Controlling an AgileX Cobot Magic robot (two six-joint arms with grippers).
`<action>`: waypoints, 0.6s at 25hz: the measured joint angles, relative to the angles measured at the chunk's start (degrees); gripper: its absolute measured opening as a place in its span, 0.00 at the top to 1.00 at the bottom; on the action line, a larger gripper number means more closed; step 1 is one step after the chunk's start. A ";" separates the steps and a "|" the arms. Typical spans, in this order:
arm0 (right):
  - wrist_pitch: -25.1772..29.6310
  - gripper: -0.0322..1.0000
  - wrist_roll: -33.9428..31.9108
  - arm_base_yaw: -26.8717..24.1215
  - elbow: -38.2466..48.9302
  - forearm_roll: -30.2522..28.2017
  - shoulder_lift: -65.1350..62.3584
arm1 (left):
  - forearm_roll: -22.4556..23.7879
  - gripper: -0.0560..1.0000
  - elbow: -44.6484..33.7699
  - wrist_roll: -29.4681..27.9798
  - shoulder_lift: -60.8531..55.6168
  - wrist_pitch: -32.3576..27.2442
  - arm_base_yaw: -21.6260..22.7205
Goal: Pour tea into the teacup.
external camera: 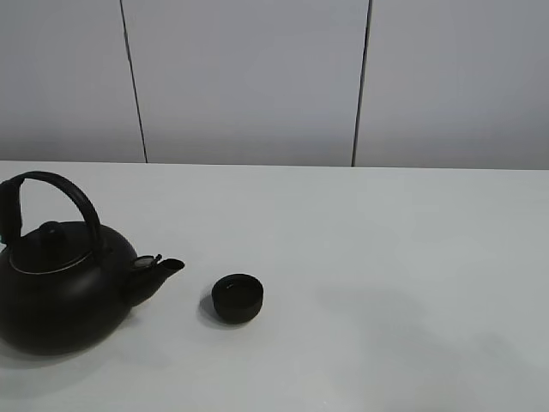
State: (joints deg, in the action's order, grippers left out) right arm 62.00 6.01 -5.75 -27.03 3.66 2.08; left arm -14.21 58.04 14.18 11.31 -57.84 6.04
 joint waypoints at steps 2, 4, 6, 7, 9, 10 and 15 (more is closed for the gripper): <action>0.00 0.51 0.00 0.00 0.00 0.00 0.00 | -2.09 0.70 -1.92 1.11 -1.75 -5.65 0.00; 0.00 0.51 0.00 0.00 0.00 0.00 0.00 | -2.09 0.70 -4.94 1.42 -2.52 -9.57 0.00; 0.00 0.51 0.00 0.00 0.00 0.00 0.00 | -2.03 0.70 -9.01 1.48 -2.85 -10.24 0.00; 0.00 0.51 0.00 0.00 0.00 0.00 0.00 | -2.03 0.70 -11.40 1.53 -3.00 -10.11 0.00; 0.00 0.51 0.00 0.00 0.00 0.00 0.00 | -1.76 0.70 -15.82 1.48 -3.27 -9.38 0.00; 0.00 0.51 0.00 0.00 0.00 0.00 0.00 | -1.65 0.70 -18.06 1.48 -3.28 -9.06 0.00; 0.00 0.51 0.00 0.00 0.00 0.00 0.00 | -1.48 0.70 -25.27 2.41 -3.40 -8.29 0.00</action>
State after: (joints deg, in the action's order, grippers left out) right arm 62.00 6.01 -5.75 -27.03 3.66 2.08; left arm -15.70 32.77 16.59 7.91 -66.13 6.04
